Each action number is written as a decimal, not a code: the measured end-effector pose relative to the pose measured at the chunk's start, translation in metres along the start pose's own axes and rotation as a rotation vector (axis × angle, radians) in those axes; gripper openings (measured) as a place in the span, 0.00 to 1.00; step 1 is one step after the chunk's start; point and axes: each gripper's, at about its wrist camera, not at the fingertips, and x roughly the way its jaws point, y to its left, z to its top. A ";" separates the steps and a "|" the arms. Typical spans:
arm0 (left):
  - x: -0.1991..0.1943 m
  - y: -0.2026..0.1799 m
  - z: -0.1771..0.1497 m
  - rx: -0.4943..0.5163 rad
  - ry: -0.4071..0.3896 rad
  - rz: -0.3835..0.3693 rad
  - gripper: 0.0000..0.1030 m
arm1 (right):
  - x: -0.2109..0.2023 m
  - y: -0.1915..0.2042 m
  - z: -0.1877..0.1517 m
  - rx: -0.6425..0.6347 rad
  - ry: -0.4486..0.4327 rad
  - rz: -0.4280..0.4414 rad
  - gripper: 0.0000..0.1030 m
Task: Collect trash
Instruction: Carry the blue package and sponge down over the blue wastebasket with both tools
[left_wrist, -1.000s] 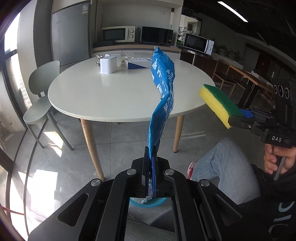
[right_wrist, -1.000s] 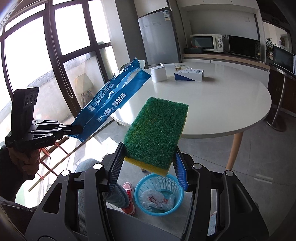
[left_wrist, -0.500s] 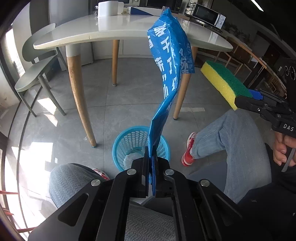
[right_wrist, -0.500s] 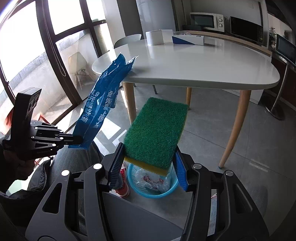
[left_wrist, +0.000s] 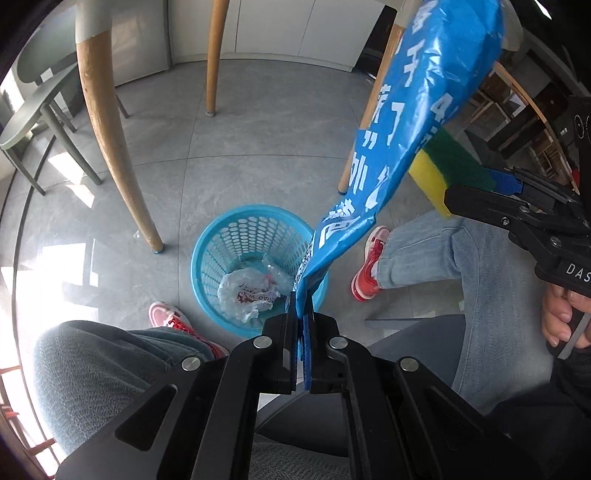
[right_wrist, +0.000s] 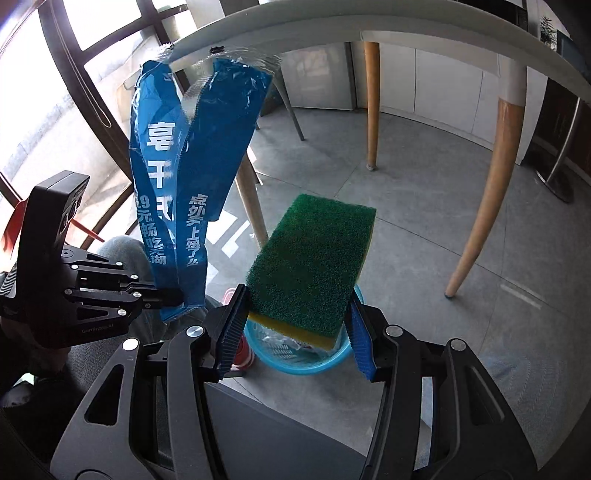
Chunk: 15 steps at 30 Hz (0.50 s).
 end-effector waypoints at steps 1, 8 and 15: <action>0.006 0.001 0.003 -0.006 0.019 0.002 0.01 | 0.007 -0.002 0.001 0.005 0.012 0.001 0.47; 0.054 0.017 0.017 -0.081 0.139 0.031 0.01 | 0.063 -0.017 0.008 0.035 0.109 0.012 0.47; 0.100 0.038 0.023 -0.146 0.242 0.047 0.01 | 0.120 -0.020 0.010 0.043 0.213 0.027 0.47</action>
